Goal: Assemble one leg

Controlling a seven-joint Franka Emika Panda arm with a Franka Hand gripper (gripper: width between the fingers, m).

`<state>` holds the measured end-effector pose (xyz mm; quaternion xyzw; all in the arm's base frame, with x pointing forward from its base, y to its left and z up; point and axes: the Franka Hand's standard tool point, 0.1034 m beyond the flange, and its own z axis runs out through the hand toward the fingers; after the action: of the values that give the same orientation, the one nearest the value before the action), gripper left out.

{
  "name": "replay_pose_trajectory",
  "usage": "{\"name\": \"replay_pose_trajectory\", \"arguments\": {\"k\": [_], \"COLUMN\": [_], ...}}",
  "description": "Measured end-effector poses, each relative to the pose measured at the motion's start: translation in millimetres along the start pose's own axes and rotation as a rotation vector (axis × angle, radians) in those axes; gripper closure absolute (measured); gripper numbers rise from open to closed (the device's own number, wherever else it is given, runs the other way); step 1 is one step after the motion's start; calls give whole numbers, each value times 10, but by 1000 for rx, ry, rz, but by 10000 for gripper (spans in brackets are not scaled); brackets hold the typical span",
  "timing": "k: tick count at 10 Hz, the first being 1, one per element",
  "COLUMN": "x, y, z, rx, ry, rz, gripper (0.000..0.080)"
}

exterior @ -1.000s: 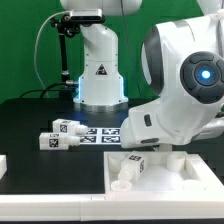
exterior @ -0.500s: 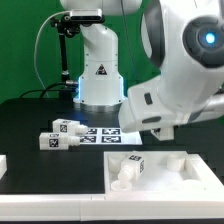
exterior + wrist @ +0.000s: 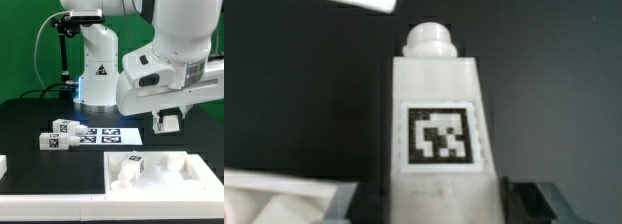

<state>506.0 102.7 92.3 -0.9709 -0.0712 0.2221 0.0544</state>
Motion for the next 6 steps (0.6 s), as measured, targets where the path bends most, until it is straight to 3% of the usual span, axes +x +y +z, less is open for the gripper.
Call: {"name": "replay_pose_trajectory", "arguments": {"k": [1,3,4,6], "x": [51,226,337,351], "y": [-7,-15,-11,19], "z": [-116,-545,-674,-632], "rx": [0,-9,-11,-22], "ry": [50,153,239,361], "rz": [-8,-60,-50,-37], "gripper": [514,514,514,514]}}
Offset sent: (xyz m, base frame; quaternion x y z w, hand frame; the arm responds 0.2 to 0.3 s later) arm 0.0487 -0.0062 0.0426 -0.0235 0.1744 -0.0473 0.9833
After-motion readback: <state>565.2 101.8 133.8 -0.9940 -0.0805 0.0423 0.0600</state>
